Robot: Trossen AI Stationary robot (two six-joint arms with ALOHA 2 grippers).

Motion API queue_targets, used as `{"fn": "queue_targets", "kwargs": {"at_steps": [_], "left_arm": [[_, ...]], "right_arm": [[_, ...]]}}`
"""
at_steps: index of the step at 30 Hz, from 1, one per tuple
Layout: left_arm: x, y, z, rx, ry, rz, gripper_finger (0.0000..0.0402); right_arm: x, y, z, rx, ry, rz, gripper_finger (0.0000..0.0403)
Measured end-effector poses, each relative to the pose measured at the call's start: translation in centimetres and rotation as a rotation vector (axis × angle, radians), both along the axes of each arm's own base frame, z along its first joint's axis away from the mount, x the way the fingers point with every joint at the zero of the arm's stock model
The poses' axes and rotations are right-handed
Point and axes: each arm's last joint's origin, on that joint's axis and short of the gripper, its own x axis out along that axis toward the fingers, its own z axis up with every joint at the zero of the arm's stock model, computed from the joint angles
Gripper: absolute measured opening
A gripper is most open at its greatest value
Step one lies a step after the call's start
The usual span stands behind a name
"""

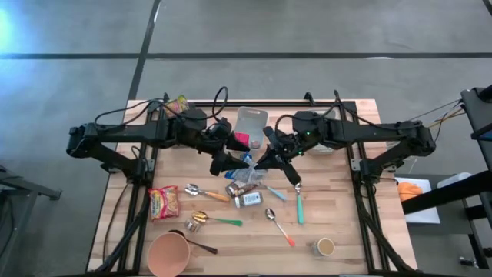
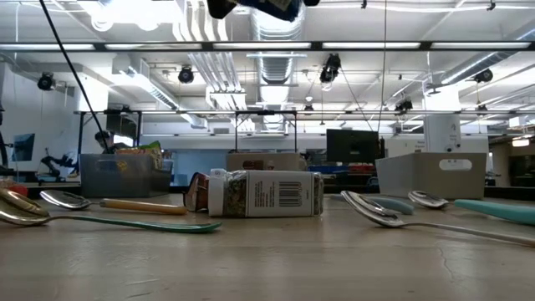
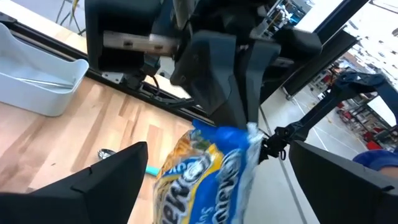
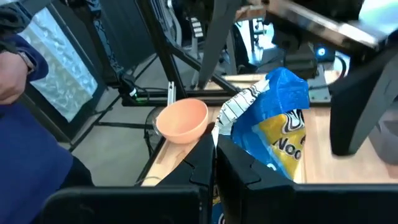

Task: Pick & Place Food Item
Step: Put the blue noodle pack into the black bin

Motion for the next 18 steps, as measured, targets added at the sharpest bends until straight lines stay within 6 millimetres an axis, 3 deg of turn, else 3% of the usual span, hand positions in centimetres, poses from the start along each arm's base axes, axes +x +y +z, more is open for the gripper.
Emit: {"fn": "queue_targets", "kwargs": {"at_steps": [12,18], "left_arm": [[0.02,-0.07,0.11,-0.006,-0.011,-0.020,0.0394],[0.05,-0.09,0.18,-0.008,-0.020,-0.028,0.0362]], "right_arm": [[0.02,0.08,0.11,0.005,0.000,0.004,0.0008],[0.04,0.10,0.35,0.005,-0.017,0.010,0.0008]]}}
